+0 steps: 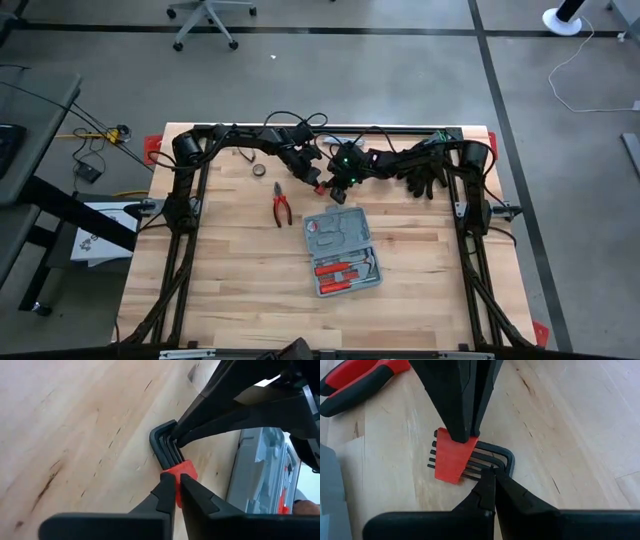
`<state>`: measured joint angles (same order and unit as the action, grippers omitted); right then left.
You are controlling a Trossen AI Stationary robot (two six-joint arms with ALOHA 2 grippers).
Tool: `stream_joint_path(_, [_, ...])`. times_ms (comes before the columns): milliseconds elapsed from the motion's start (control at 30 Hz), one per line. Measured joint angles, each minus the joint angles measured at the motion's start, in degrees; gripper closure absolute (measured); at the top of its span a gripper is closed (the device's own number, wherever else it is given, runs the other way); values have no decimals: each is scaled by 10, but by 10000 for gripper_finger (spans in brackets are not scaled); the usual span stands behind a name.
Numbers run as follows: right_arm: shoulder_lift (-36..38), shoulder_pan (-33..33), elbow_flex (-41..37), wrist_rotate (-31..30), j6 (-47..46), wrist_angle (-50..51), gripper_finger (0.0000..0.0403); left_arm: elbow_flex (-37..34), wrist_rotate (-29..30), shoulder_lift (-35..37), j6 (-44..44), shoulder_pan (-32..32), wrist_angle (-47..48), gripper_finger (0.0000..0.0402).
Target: Prefit tool cases
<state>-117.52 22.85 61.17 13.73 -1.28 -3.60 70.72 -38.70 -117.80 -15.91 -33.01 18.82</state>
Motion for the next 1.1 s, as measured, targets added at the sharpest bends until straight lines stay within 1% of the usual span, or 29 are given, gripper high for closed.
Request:
stream_joint_path(100, [-9,0,0,8,-2,-5,403,0,-9,0,-5,0,2,360])
stream_joint_path(200, [-12,0,0,13,-3,-11,403,0,-27,0,-17,0,3,326])
stream_joint_path(367, [-14,1,0,17,-12,-27,403,0,-30,0,-47,3,3,268])
stream_joint_path(533, [-14,4,-1,18,-10,-29,403,0,-35,0,-64,6,47,231])
stream_joint_path(600, [-14,4,-1,20,-13,-31,403,0,-27,0,-64,4,68,223])
stream_joint_path(667, [-15,4,-1,24,-15,-35,403,-1,-26,0,-71,1,68,218])
stream_joint_path(733, [-15,4,-2,28,-16,-39,403,-9,-26,0,-97,1,35,216])
stream_joint_path(867, [-16,4,-2,28,-17,-43,403,-26,-23,-3,-165,16,-64,216])
stream_joint_path(1000, [-16,5,-2,29,-14,-44,403,-39,-45,-12,-196,38,-84,215])
stream_joint_path(1100, [-16,7,-2,31,-13,-45,403,-45,-34,-17,-203,51,-96,215])
